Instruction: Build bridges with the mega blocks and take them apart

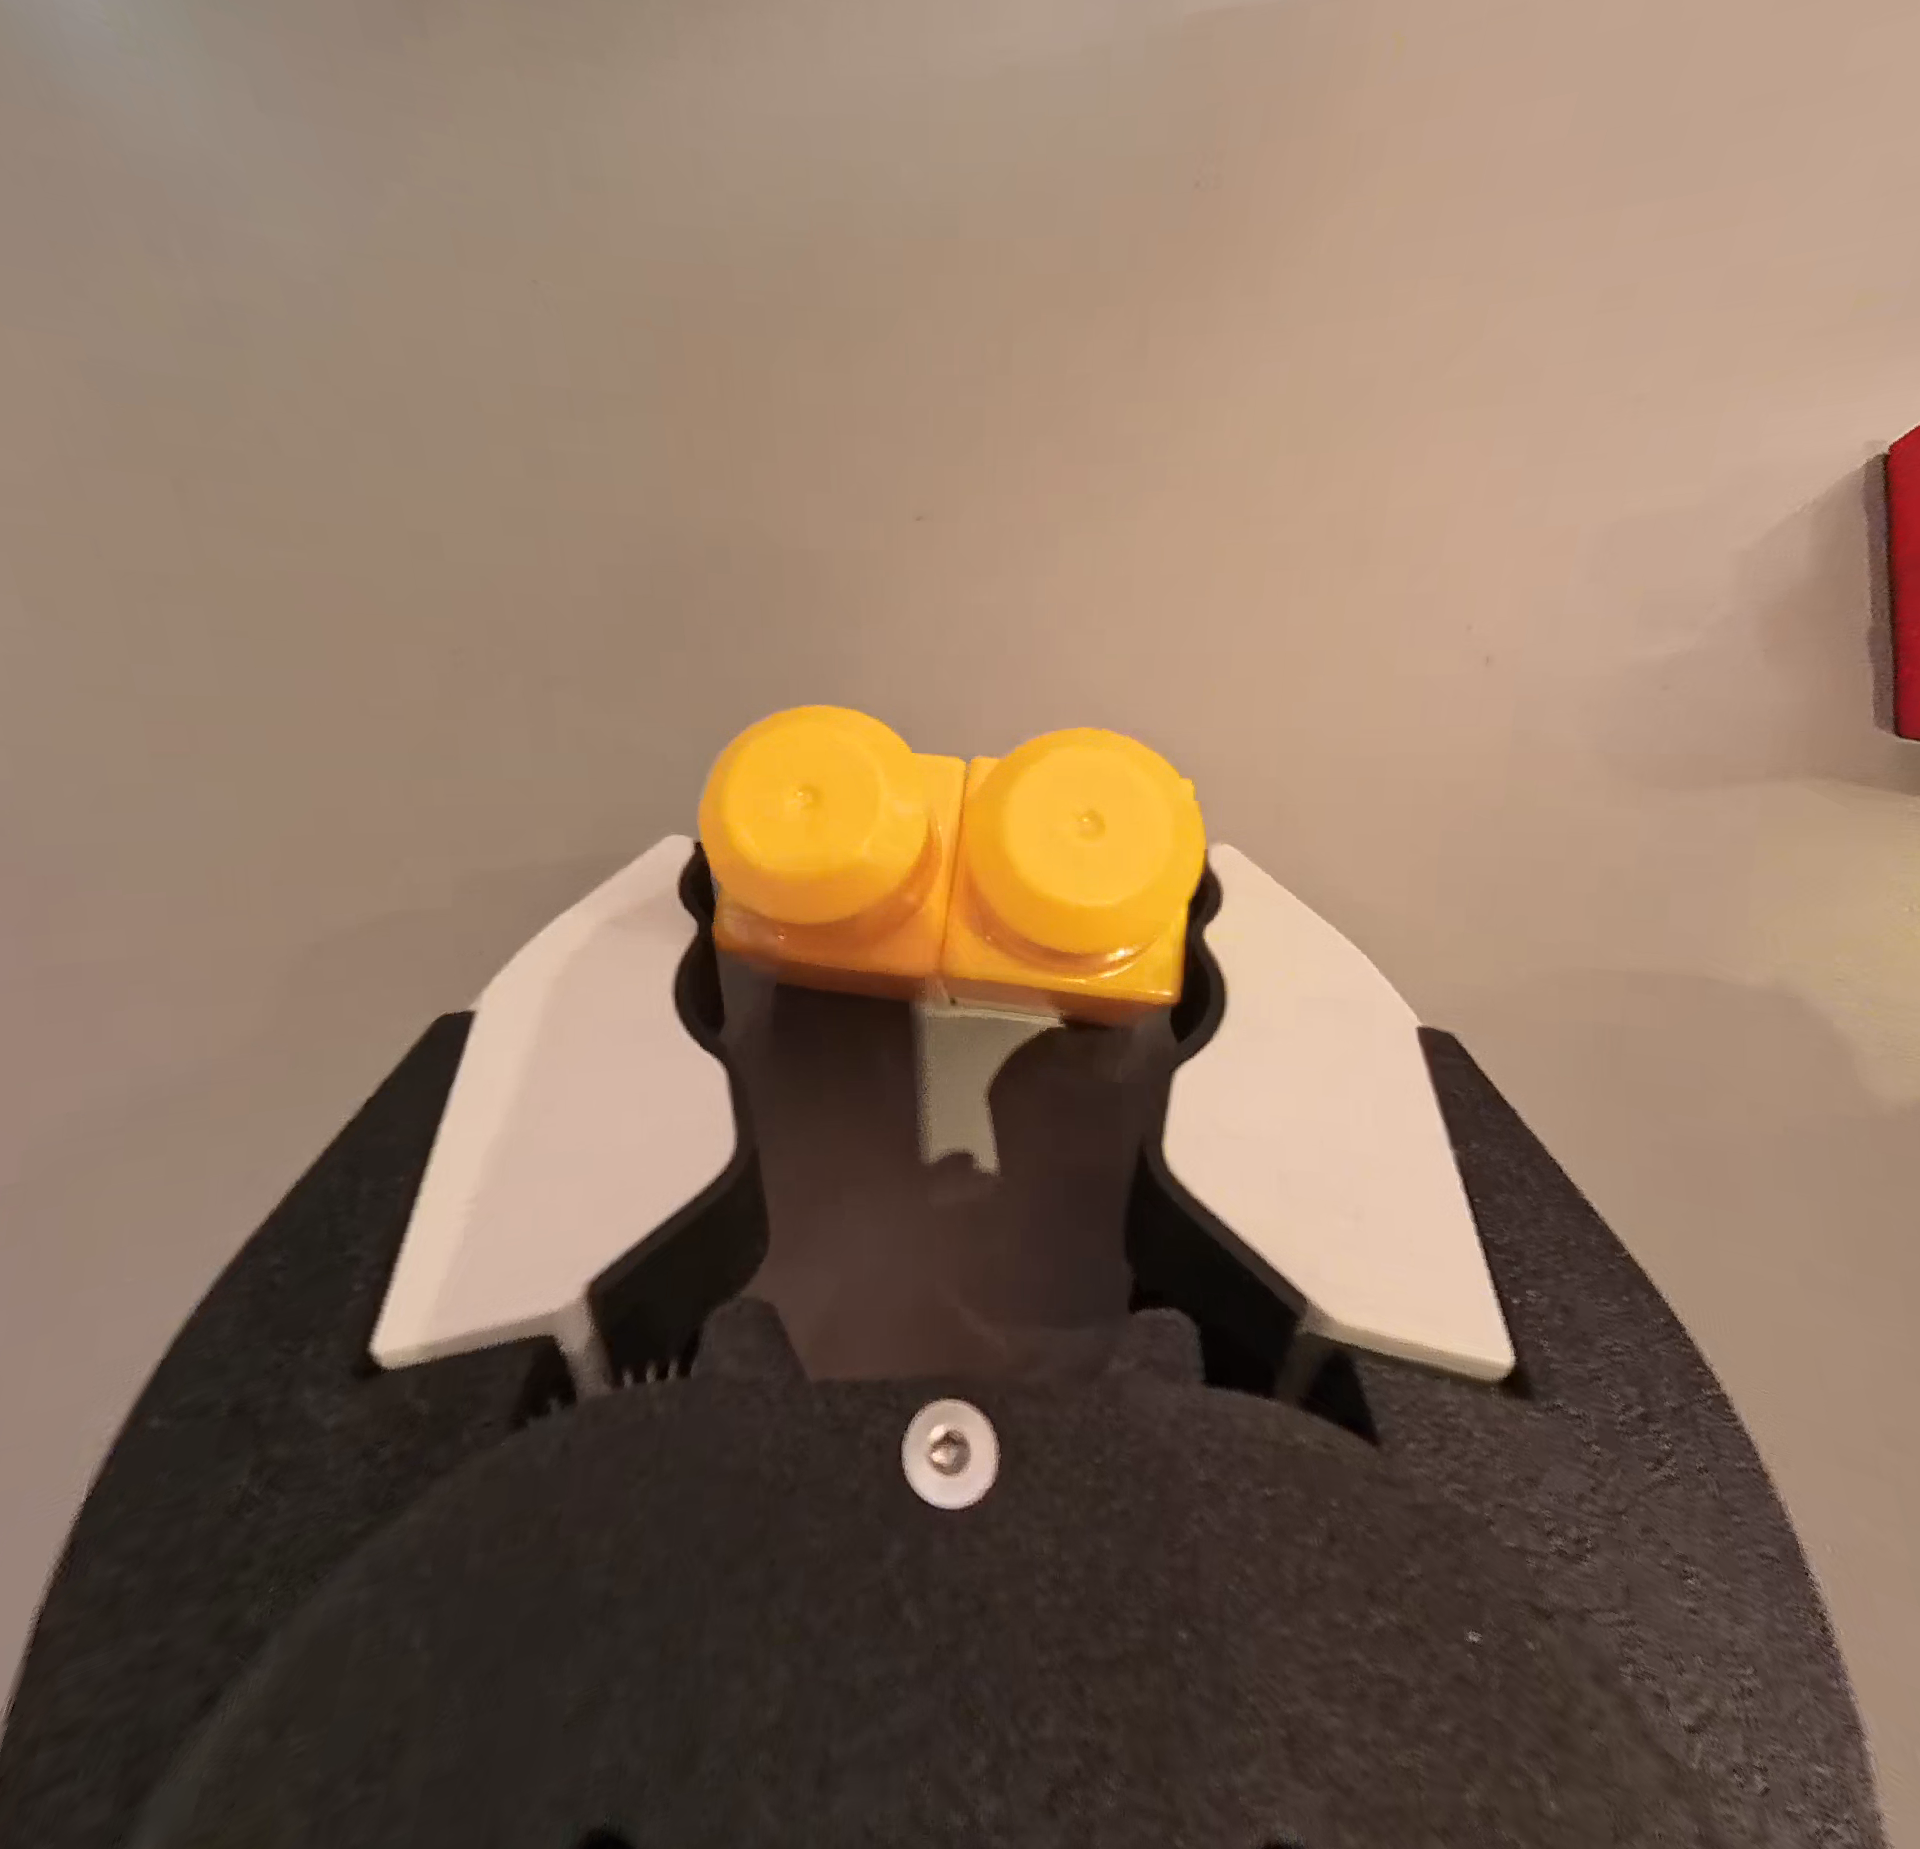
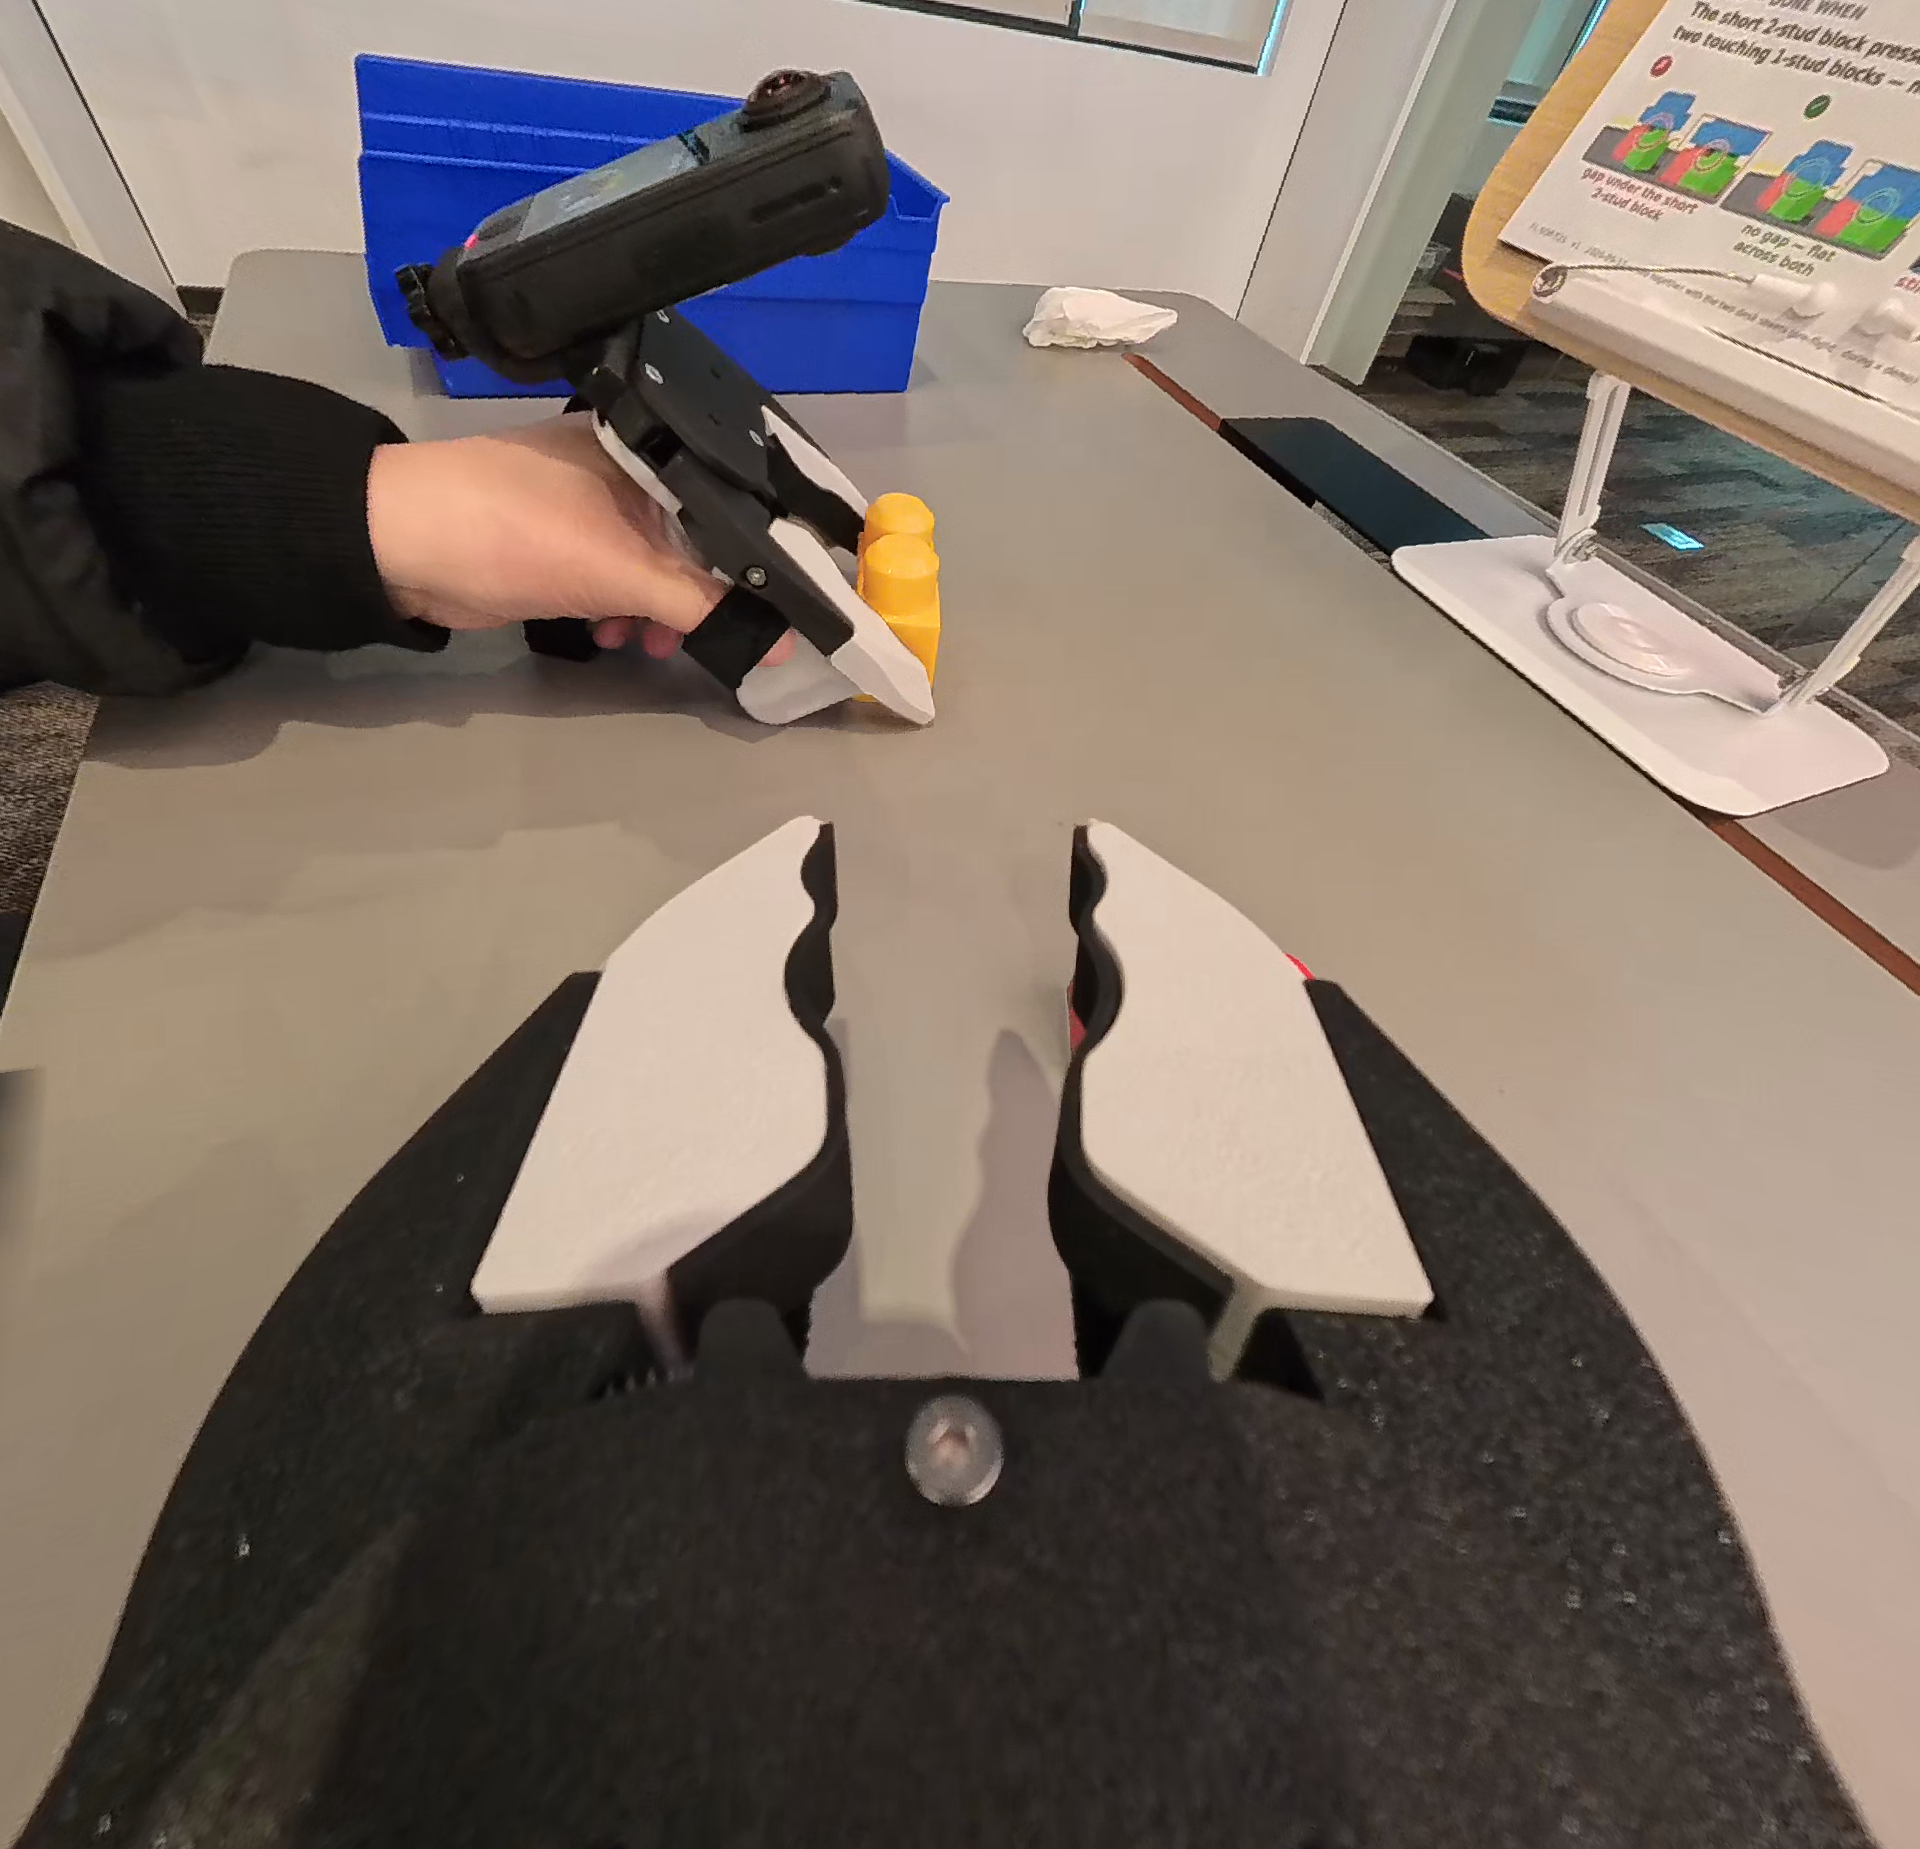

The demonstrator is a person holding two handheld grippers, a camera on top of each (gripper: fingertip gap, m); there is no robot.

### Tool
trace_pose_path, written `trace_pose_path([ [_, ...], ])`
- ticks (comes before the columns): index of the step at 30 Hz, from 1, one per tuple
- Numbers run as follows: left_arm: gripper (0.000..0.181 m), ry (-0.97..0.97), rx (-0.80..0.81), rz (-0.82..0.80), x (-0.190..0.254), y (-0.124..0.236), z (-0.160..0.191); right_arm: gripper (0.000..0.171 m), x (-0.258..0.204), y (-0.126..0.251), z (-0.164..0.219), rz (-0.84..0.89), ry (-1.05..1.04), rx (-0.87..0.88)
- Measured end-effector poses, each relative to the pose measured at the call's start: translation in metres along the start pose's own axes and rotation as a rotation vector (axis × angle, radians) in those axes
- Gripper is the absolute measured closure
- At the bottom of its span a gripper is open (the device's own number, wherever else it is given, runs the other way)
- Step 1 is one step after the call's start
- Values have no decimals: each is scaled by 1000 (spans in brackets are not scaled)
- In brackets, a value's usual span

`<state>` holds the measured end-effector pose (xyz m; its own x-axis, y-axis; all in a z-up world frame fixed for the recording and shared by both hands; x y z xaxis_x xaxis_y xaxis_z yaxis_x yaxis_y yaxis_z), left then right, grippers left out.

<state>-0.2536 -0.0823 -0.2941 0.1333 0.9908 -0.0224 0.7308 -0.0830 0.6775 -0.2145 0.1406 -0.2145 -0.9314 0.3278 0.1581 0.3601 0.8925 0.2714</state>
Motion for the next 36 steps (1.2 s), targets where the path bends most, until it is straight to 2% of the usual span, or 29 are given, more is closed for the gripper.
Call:
trace_pose_path([
  [9, 96, -10, 0, 12, 2, 0, 0, 129, 1, 0, 2, 1, -10, -4],
  [18, 100, -128, 26, 101, 9, 9, 2, 129, 2, -3, 7, -1, -17, -20],
  [26, 100, -129, 27, 154, 2, 12, 6, 129, -3, -12, 15, -21, -15, -61],
  [33, 100, -196, 93, 274, 19, 41, 11, 129, -21, -37, -6, -121, -42, -31],
  [36, 100, -244, 116, 366, 34, 56, 16, 126, -34, -59, -9, -224, 70, -66],
])
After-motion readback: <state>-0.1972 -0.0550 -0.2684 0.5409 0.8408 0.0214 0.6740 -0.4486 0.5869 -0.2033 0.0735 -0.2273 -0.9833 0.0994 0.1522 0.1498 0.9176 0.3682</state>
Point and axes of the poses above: each gripper's, where its closed fingertips meet, y back along the fingers, z out of its underside, x = y × z across the jaws, the point moved 4 cm from there along y, back along the fingers, and after that the axes turned 3 degrees about z, right-handed, at the moved point
